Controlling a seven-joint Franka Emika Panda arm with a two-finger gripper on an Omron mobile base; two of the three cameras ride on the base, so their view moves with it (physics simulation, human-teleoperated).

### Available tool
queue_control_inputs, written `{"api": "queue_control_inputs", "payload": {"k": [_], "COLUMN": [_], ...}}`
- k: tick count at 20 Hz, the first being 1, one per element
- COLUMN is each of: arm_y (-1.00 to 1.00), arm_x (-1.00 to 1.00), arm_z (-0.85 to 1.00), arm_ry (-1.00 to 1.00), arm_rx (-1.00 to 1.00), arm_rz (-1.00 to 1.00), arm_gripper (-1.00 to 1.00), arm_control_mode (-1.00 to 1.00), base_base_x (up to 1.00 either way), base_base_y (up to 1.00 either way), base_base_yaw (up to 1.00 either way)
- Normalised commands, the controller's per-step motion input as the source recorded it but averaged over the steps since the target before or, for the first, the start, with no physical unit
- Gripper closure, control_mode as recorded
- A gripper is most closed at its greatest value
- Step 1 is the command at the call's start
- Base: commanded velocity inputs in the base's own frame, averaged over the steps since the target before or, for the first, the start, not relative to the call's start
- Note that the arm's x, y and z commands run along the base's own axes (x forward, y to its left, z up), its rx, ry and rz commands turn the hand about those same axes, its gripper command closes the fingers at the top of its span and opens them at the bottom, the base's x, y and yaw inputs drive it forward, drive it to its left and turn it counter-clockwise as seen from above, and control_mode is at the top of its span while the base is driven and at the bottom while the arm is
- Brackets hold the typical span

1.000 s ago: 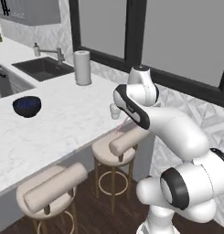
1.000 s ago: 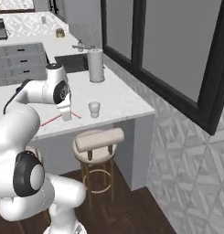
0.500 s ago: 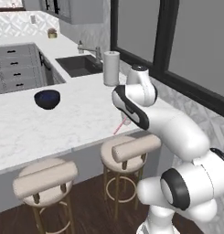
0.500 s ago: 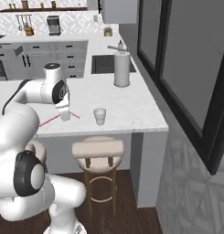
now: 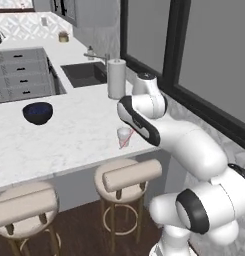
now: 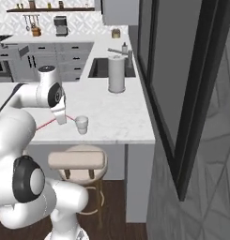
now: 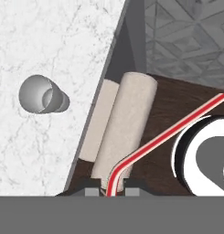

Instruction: Take a straw from the drawer in front and place it inside the glass cup on the dining counter.

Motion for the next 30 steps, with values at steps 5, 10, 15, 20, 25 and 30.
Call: {"api": "queue_control_inputs", "payload": {"k": [5,10,15,20,25,30], "arm_y": [0.0,0.0,0.03,0.09,0.01,0.0], "arm_x": [0.0,0.11,0.03,-0.24,-0.11,0.0], "arm_z": [0.0,0.04,0.36,0.34,0.06,-0.12], "arm_ry": [0.0,0.0,-0.1,-0.29,-0.18,-0.08], "arm_rx": [0.0,0.0,-0.23,-0.49,-0.46,-0.34], "arm_rz": [0.0,0.0,0.0,0.0,0.0,0.0], "arm_gripper": [1.0,1.0,1.0,1.0,1.0,1.0], "arm_control_mode": [1.0,-1.0,-1.0,-1.0,-1.0,-1.0], "base_base_x": [0.93,0.77,0.0,0.0,0.0,0.0], "base_base_y": [-0.26,0.0,0.0,0.0,0.0,0.0], "base_base_yaw": [0.02,0.0,0.0,0.0,0.0,0.0]}}
